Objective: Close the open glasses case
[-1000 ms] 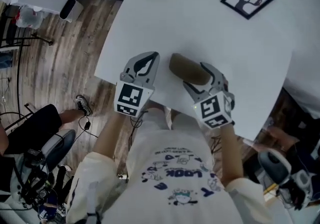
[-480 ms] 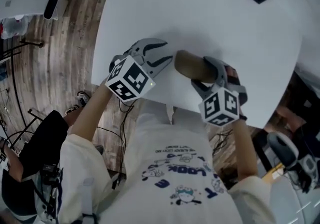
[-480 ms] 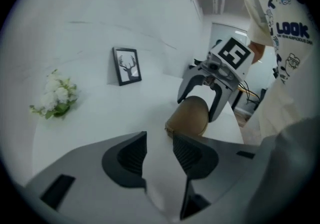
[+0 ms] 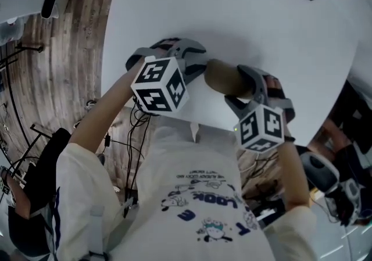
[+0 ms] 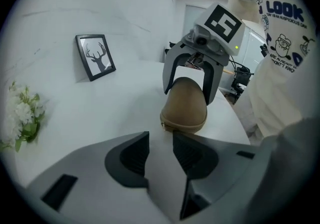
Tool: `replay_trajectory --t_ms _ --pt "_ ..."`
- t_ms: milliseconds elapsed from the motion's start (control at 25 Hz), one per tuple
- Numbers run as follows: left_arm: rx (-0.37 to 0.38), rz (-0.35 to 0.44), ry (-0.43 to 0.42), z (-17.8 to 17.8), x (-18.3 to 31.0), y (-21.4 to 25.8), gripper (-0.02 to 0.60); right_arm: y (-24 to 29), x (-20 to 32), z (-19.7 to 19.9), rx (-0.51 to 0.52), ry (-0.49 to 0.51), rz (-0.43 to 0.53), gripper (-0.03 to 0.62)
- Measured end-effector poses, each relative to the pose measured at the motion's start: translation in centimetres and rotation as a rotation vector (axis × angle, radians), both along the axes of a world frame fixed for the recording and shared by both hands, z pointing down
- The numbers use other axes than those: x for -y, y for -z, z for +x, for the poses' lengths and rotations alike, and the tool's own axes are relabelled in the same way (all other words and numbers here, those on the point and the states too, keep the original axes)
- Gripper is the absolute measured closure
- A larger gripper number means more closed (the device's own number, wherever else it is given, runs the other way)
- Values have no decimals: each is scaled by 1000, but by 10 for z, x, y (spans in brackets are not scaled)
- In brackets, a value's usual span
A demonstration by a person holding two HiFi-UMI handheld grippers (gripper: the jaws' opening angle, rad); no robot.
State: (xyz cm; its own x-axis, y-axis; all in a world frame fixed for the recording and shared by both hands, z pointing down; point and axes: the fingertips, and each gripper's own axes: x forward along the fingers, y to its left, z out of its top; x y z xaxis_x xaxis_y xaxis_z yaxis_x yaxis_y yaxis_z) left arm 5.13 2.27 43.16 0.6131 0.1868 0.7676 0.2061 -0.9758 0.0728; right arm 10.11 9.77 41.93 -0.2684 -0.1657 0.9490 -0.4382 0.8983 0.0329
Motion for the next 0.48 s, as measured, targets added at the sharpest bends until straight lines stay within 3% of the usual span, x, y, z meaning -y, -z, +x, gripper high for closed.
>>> replay_trajectory --t_ms 280,480 --pt "-8 -11 -4 1 1 0 437 -4 0 0 23 -8 -76 237" --pt "-10 -12 -21 0 -1 -1 437 -6 0 -2 25 -24 -77 237"
